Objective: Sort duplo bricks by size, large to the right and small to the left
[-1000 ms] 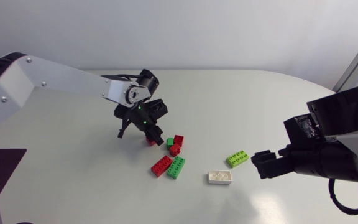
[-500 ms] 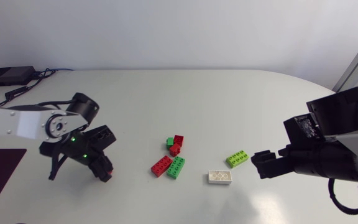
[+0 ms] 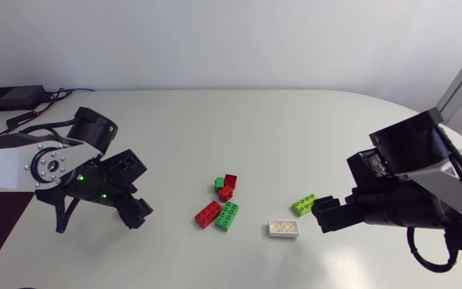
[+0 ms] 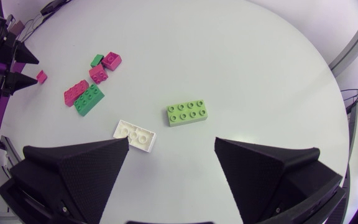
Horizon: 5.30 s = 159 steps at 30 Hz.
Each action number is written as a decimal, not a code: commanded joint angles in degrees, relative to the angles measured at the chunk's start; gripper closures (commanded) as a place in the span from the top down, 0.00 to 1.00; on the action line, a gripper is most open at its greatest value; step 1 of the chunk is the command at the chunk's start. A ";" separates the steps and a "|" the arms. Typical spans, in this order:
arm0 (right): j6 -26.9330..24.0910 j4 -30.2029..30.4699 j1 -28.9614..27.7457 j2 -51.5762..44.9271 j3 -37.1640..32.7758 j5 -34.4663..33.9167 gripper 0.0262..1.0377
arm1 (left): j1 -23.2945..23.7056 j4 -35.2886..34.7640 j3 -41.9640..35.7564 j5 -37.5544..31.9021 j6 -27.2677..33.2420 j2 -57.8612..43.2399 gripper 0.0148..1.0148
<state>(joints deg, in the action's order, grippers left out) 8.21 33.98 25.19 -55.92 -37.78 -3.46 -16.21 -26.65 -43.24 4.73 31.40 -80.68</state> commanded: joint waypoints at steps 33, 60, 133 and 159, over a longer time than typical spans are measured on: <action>23.08 -14.73 24.38 -44.63 -21.90 -1.19 0.96 | 2.76 -6.22 -1.67 -3.06 -3.54 2.29 0.96; 27.04 7.24 13.66 -56.75 -36.93 17.35 0.96 | 2.32 -6.22 -2.37 -3.33 -3.18 0.53 0.96; 19.13 24.29 4.69 -74.42 -64.88 22.10 0.91 | 1.53 -5.95 0.18 -3.24 -3.62 2.64 0.96; 21.85 17.26 8.82 -68.88 -55.21 22.36 0.21 | 2.41 -5.69 0.62 -2.89 -3.18 2.90 0.96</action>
<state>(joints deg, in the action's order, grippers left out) 28.80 51.90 33.45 -125.91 -94.52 18.87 -14.41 -32.34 -44.38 1.50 28.60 -78.67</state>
